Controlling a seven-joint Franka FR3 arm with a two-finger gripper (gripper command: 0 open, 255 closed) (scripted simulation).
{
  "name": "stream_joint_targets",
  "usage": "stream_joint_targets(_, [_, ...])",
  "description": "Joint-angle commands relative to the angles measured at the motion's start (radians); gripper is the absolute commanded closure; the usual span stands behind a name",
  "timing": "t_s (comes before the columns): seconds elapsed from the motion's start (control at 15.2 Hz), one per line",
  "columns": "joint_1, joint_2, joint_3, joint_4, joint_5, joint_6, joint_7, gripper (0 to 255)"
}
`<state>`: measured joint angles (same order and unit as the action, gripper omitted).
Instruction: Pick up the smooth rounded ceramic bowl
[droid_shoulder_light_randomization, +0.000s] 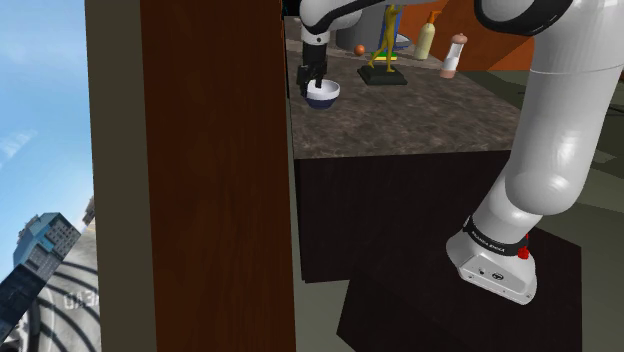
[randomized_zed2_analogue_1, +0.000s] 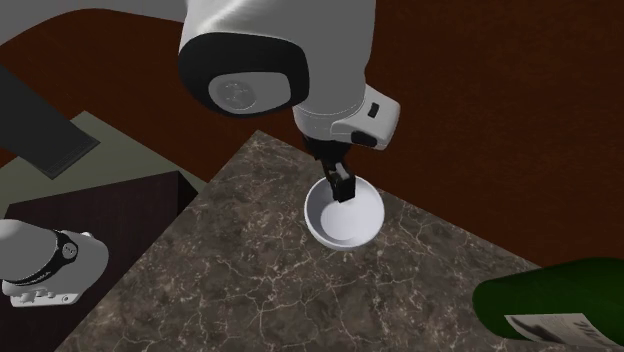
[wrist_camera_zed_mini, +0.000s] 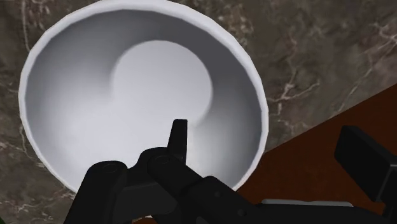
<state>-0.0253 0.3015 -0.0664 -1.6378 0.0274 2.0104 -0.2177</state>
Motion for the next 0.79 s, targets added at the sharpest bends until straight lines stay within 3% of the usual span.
stream_joint_targets(0.0, [0.000, 0.000, 0.000, -0.007, 0.000, 0.008, 0.000, 0])
stream_joint_targets(0.07, [0.000, 0.000, 0.000, -0.007, 0.000, 0.008, 0.000, 255])
stream_joint_targets(0.73, [0.000, -0.002, 0.000, 0.002, 0.000, -0.004, 0.000, 255])
